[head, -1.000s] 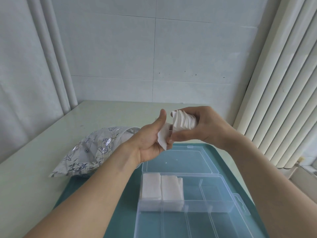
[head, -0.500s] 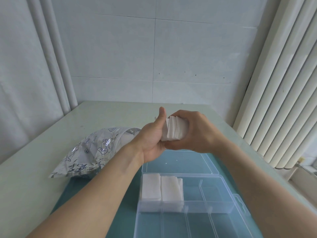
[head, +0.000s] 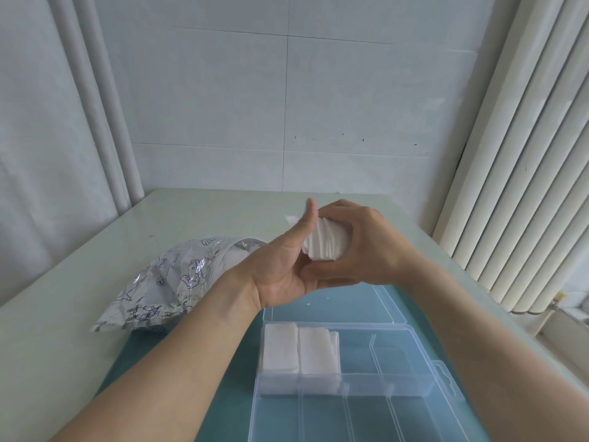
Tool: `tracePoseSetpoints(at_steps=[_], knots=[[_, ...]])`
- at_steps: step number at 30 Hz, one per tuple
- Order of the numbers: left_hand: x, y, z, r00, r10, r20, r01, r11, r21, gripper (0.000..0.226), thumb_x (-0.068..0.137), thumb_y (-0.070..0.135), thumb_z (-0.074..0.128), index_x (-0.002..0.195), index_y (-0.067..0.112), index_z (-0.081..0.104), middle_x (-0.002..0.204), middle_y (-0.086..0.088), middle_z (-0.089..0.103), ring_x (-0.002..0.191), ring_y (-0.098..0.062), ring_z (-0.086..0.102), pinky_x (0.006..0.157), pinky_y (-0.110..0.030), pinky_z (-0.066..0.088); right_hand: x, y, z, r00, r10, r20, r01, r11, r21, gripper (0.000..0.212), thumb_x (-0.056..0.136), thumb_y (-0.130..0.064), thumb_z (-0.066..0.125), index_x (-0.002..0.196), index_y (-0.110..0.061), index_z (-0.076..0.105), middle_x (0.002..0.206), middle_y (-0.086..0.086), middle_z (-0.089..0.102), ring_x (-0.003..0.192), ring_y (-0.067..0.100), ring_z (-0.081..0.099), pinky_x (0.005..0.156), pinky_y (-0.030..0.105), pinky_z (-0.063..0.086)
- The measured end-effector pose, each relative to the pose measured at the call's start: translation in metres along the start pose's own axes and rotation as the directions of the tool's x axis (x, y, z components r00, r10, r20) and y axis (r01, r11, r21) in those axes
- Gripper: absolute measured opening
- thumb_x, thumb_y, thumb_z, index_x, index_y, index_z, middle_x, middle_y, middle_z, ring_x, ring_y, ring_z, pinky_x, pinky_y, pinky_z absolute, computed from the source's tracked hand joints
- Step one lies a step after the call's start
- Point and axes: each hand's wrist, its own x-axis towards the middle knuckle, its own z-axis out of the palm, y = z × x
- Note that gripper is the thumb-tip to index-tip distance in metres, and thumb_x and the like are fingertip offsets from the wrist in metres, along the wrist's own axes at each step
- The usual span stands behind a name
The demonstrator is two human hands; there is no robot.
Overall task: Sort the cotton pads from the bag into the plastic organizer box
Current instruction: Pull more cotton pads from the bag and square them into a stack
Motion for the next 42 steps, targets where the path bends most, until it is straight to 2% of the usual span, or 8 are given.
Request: tracePoseSetpoints(at_steps=[3,7,14,19,24,28,34,42], knots=[[-0.002,-0.001,0.002,1.0,-0.018,0.004,0.018,1.0,-0.021,0.035,0.093,0.042,0.055,0.11,0.018,0.074,0.112,-0.009,0.07,0.105,-0.027,0.068,0.094,-0.048,0.055,-0.001,-0.002,0.001,0.999,0.013,0.047,-0.012,0.999,-0.032,0.083,0.055,-0.042,0.097,0.129,-0.037,0.061,0.114,-0.024,0.062,0.106,0.0,0.058,0.087,0.019,0.044],[-0.004,0.0,-0.004,0.999,-0.029,0.04,0.03,0.999,-0.042,0.038,0.089,0.039,0.066,0.118,0.014,0.068,0.112,-0.011,0.067,0.104,-0.031,0.066,0.095,-0.053,0.053,-0.001,0.001,0.0,0.996,0.019,0.088,-0.017,1.0,-0.026,0.105,0.051,-0.033,0.1,0.142,-0.039,0.047,0.117,-0.018,0.053,0.107,0.004,0.054,0.083,0.012,0.042],[-0.001,-0.001,-0.005,1.0,-0.017,0.026,0.019,0.996,-0.089,0.03,0.078,0.028,0.078,0.103,0.012,0.071,0.096,-0.005,0.064,0.091,-0.019,0.061,0.083,-0.032,0.052,-0.002,0.001,0.006,0.994,-0.041,0.101,0.04,0.999,0.019,0.1,0.047,-0.034,0.101,0.135,-0.03,0.053,0.123,-0.012,0.054,0.102,0.003,0.061,0.082,0.019,0.055],[-0.005,0.004,-0.009,0.988,0.059,0.14,-0.04,0.989,-0.14,0.035,0.079,0.033,0.078,0.104,0.01,0.072,0.103,-0.009,0.068,0.102,-0.024,0.066,0.091,-0.036,0.054,-0.003,0.002,0.001,0.997,-0.055,0.051,0.045,0.985,0.169,0.076,0.055,-0.023,0.099,0.121,-0.028,0.063,0.1,-0.014,0.07,0.088,0.007,0.068,0.072,0.023,0.055],[-0.003,0.004,-0.004,0.999,0.004,0.049,-0.001,0.999,-0.047,0.037,0.084,0.032,0.072,0.114,0.011,0.066,0.107,-0.008,0.067,0.101,-0.023,0.067,0.094,-0.036,0.056,-0.001,0.005,0.0,0.996,-0.033,0.085,0.011,0.969,0.247,0.082,0.059,-0.02,0.097,0.132,-0.024,0.059,0.12,-0.013,0.064,0.103,0.004,0.066,0.079,0.023,0.058],[-0.005,0.005,-0.006,0.996,0.018,0.093,-0.009,0.996,-0.093,0.036,0.082,0.029,0.075,0.112,0.01,0.071,0.112,-0.01,0.064,0.11,-0.027,0.061,0.111,-0.048,0.04,-0.003,0.006,0.0,0.999,-0.028,0.031,0.022,0.983,0.183,0.06,0.062,-0.024,0.096,0.115,-0.026,0.069,0.101,-0.012,0.073,0.096,0.008,0.068,0.08,0.035,0.059],[-0.004,0.005,-0.001,0.994,0.035,0.099,-0.031,0.999,-0.039,0.03,0.08,0.031,0.077,0.104,0.014,0.076,0.105,-0.007,0.071,0.098,-0.019,0.069,0.091,-0.032,0.057,-0.001,0.007,-0.002,0.996,0.014,0.09,-0.039,0.96,0.278,0.111,0.053,-0.024,0.099,0.149,-0.027,0.043,0.129,-0.011,0.063,0.101,0.011,0.072,0.085,0.035,0.061],[-0.001,-0.002,0.005,1.0,-0.014,0.009,0.014,0.999,-0.034,0.037,0.076,0.029,0.081,0.108,0.015,0.068,0.104,-0.005,0.067,0.101,-0.019,0.066,0.099,-0.035,0.05,-0.002,-0.002,0.003,0.996,-0.02,0.092,0.015,0.998,0.054,0.096,0.053,-0.035,0.098,0.137,-0.041,0.055,0.118,-0.021,0.066,0.103,0.0,0.065,0.089,0.024,0.055]])
